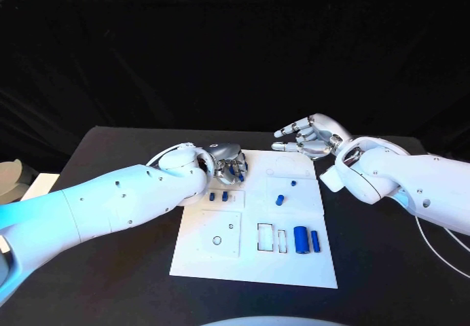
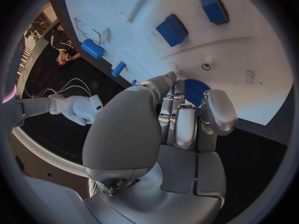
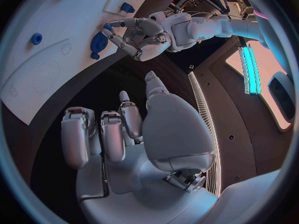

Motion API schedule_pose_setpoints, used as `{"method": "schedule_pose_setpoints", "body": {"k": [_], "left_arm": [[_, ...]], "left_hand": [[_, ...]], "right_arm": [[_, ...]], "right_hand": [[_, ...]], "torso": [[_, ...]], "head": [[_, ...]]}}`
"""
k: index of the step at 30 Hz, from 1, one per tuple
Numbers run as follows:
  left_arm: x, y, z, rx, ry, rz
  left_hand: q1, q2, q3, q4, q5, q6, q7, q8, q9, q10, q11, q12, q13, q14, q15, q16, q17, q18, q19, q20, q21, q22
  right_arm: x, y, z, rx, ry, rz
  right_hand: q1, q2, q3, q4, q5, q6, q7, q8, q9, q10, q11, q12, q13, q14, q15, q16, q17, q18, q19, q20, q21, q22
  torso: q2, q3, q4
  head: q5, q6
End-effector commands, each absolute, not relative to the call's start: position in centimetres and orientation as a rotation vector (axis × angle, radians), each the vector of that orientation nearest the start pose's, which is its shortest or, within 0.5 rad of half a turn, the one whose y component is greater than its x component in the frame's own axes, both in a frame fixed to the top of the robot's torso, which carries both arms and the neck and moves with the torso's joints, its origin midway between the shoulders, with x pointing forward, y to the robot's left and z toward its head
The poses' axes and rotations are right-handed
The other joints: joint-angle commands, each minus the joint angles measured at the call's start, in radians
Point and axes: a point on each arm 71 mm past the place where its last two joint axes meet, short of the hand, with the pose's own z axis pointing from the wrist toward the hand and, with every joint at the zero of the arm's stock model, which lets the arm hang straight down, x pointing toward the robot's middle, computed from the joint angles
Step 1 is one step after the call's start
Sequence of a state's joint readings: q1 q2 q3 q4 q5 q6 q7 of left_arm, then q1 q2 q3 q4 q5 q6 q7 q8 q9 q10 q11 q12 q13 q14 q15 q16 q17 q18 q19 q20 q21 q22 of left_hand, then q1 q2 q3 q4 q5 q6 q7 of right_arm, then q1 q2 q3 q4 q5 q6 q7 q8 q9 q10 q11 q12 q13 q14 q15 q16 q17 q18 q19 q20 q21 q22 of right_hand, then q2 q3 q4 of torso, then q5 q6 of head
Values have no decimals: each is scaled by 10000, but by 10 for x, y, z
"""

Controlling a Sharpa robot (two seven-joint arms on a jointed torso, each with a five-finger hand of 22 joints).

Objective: Assemble the parts on the task board

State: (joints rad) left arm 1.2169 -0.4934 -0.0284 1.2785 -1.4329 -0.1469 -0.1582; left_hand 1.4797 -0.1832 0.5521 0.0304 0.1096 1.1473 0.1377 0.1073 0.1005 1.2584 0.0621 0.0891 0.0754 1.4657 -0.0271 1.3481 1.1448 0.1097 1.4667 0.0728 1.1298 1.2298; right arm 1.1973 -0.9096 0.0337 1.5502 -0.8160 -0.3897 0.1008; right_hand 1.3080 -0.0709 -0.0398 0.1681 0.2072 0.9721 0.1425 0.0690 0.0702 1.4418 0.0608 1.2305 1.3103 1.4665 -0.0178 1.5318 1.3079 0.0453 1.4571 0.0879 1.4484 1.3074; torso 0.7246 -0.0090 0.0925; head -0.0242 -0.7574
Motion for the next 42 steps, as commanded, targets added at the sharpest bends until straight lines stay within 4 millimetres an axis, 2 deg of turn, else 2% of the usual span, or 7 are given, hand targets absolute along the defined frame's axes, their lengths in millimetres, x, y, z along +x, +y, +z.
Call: {"method": "schedule_pose_setpoints", "body": {"k": [1, 8, 12, 15, 21, 28, 42], "left_arm": [[517, 89, -186, 1883, 17589, -7577], [514, 108, -176, 1473, 17392, -7638], [512, 120, -172, 1315, 17526, -7523], [511, 130, -172, 1245, 17723, -7361], [512, 141, -177, 1234, 18402, -7193], [514, 147, -181, 1167, 18689, -7027], [519, 143, -187, 1291, 18899, -6866]], "left_hand": [[-102, -18, 59, -14, 41, 55, 17, -51, -12, 36, 39, -35, 1, 342, 48, 34, -24, -156, 147, -8, -75, -20], [-192, -33, 77, -37, 35, 100, 15, -59, -15, 80, 35, -59, 9, 339, 50, 45, -32, -152, 142, -1, -92, -27], [-226, -44, 79, -48, 33, 121, 9, -60, -16, 99, 31, -68, 12, 337, 48, 46, -43, -152, 143, 0, -90, -23], [-268, -61, 78, -58, 29, 132, 6, -68, -20, 112, 29, -82, 13, 335, 47, 47, -54, -152, 144, 1, -84, -17], [-372, -133, 68, -96, 23, 123, -30, -111, -38, 104, 18, -142, 8, 323, 40, 37, -107, -157, 147, 1, -53, 15], [-449, -155, 53, -98, 17, 132, -33, -128, -46, 112, 16, -167, 8, 318, 39, 37, -124, -157, 144, 2, -57, 18], [-490, -171, 40, -103, 14, 133, -44, -140, -51, 110, 14, -184, 7, 316, 38, 40, -130, -160, 145, 3, -42, 32]], "right_arm": [[490, -228, -152, 4096, 15779, 10608], [490, -230, -152, 4113, 15772, 10579], [490, -230, -152, 4123, 15772, 10564], [490, -231, -152, 4130, 15770, 10552], [490, -231, -152, 4130, 15772, 10555], [490, -231, -153, 4138, 15762, 10550], [490, -230, -153, 4152, 15721, 10556]], "right_hand": [[0, 79, -61, -24, 57, 81, 9, -26, 0, -19, -54, 18, 663, 922, -11, -28, 2164, 87, -37, -24, -45, 140], [0, 79, -61, -24, 57, 81, 9, -26, 0, -19, -54, 18, 663, 922, -11, -28, 2164, 87, -37, -24, -45, 140], [0, 79, -61, -24, 57, 81, 9, -26, 0, -19, -54, 18, 663, 922, -11, -28, 2164, 87, -37, -24, -45, 140], [0, 79, -61, -24, 57, 81, 9, -26, 0, -19, -54, 18, 663, 922, -11, -28, 2164, 87, -37, -24, -45, 140], [0, 79, -61, -24, 57, 81, 9, -26, 0, -19, -54, 18, 663, 922, -11, -28, 2164, 87, -37, -24, -45, 140], [0, 79, -61, -24, 57, 81, 9, -26, 0, -19, -54, 18, 663, 922, -11, -28, 2164, 87, -37, -24, -45, 140], [15, 100, -74, -33, 57, 90, 7, -22, 2, -31, -56, -15, 640, 915, -13, -56, 2134, 97, -58, -26, -71, 92]], "torso": [[-12, 5, 20], [-9, -3, 34], [-1, -8, 16], [-6, -9, 30], [24, -21, 4], [11, -15, 12], [18, 1, -3]], "head": [[-14, 29], [-8, 61], [12, 71], [13, 63], [61, 66], [75, 35], [127, 38]]}}
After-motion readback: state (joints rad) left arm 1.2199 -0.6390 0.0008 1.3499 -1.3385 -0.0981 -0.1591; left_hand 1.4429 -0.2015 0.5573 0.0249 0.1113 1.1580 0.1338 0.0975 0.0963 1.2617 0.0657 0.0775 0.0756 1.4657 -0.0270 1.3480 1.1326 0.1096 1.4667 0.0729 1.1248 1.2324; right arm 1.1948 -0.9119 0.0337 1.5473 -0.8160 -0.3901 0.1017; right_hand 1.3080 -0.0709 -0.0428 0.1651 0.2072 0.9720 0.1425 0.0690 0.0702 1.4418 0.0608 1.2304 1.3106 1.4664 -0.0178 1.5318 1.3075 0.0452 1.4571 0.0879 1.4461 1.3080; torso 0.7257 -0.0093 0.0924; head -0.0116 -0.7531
